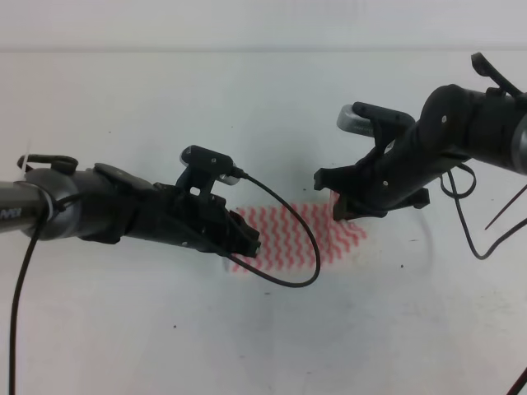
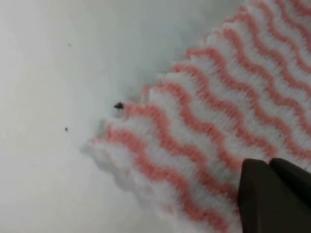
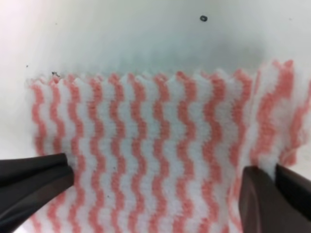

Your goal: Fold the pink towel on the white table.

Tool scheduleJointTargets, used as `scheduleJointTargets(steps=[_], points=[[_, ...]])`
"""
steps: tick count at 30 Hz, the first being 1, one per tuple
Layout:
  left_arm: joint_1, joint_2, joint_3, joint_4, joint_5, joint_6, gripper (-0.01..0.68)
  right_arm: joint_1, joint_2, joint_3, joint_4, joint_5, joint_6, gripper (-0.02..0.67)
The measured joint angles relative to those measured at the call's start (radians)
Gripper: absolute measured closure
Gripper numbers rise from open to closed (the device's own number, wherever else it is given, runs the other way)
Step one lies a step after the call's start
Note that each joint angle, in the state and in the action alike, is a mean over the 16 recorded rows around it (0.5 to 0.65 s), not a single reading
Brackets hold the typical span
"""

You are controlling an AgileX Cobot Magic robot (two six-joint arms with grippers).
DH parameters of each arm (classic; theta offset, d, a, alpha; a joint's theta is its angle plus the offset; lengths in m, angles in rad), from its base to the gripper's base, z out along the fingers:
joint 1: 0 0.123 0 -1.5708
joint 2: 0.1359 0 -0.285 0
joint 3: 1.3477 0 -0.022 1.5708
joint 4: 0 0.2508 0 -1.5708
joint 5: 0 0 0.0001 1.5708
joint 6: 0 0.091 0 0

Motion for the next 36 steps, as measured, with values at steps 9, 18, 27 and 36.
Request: scheduleJointTargets(steps=[9, 18, 27, 36], points=[[0.001, -0.045, 0.0, 0.008, 0.005, 0.027, 0.678, 0.008, 0.0, 0.0, 0.02, -0.018, -0.013, 0.662], [0.034, -0.109, 0.0, 0.07, 0.074, 0.044, 0.678, 0.01, 0.0, 0.0, 0.02, -0.024, -0.013, 0.663], [0.085, -0.096, 0.0, 0.113, 0.181, 0.069, 0.678, 0.01, 0.0, 0.0, 0.022, -0.024, -0.013, 0.664], [0.096, -0.039, 0.0, 0.114, 0.23, 0.095, 0.678, 0.01, 0.0, 0.0, 0.024, -0.022, -0.013, 0.664]])
